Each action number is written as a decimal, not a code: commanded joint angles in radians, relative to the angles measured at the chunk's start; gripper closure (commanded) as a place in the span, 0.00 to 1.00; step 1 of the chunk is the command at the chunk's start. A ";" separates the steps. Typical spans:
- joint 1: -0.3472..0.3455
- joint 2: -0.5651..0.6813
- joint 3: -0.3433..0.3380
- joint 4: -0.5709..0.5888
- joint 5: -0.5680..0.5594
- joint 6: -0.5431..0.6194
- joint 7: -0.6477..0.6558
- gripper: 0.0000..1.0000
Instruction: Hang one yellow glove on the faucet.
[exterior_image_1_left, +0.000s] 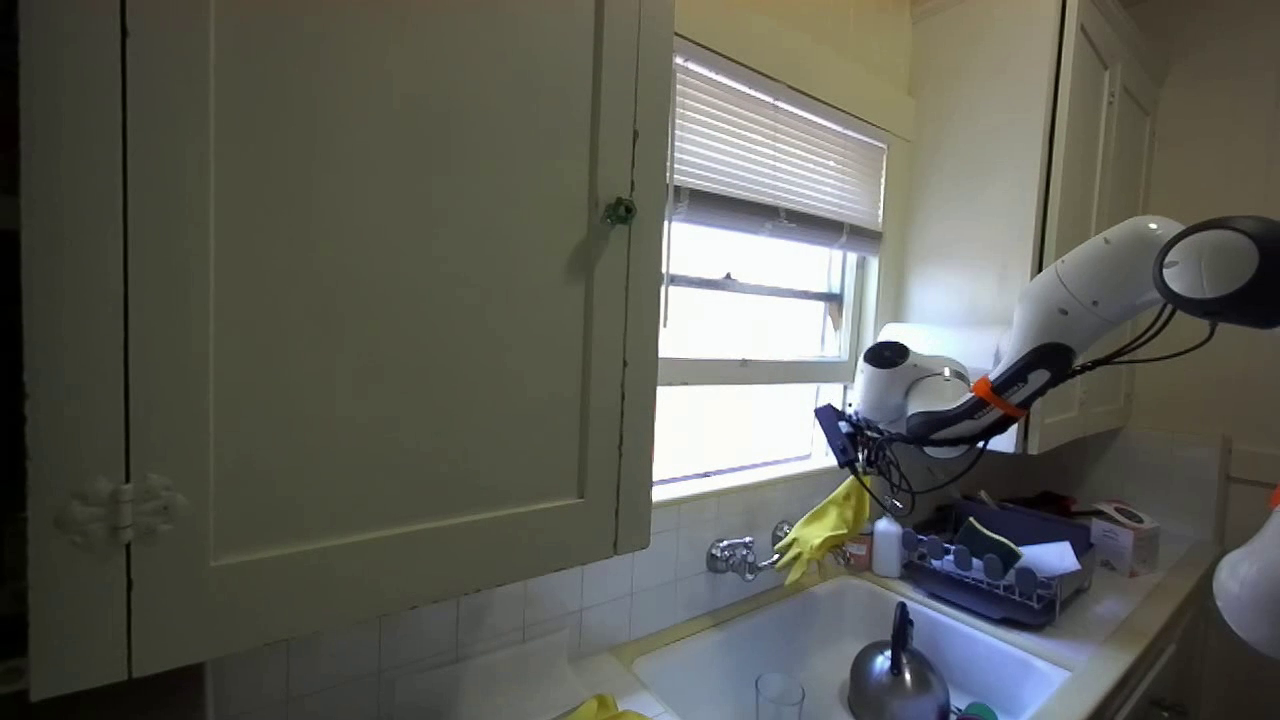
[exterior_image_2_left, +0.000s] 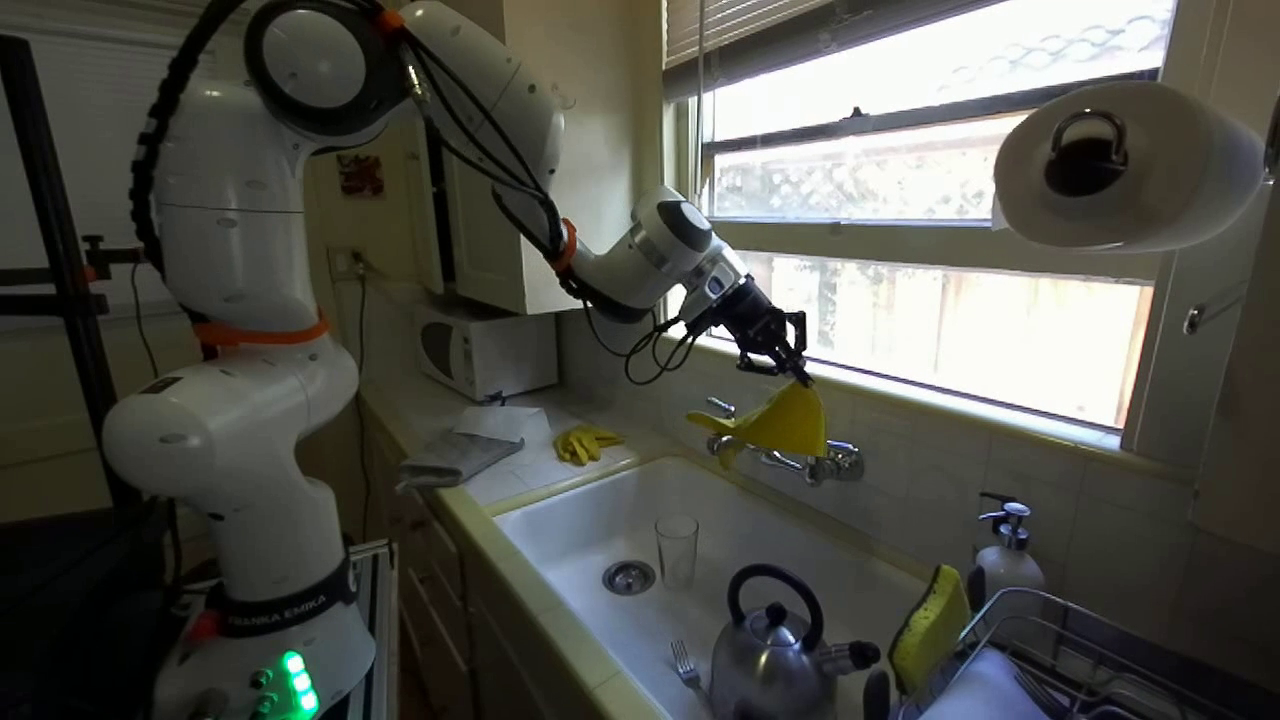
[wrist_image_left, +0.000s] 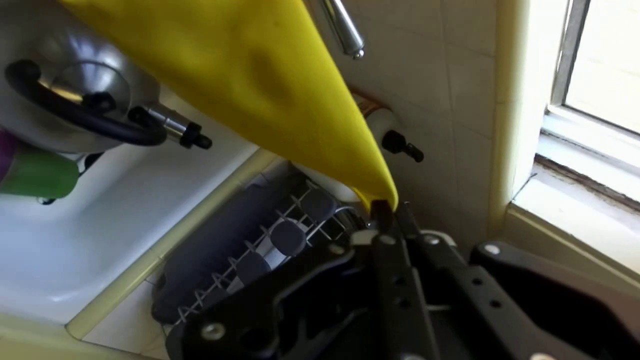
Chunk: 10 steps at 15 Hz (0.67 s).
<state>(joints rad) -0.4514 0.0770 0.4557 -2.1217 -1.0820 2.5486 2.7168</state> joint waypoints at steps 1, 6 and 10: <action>0.067 0.065 -0.028 0.028 -0.122 -0.071 0.102 1.00; 0.378 0.111 -0.301 0.033 -0.057 -0.101 0.011 1.00; 0.461 0.151 -0.368 0.052 -0.080 -0.148 0.040 1.00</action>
<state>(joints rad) -0.0525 0.1941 0.1395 -2.1009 -1.1350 2.4519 2.7026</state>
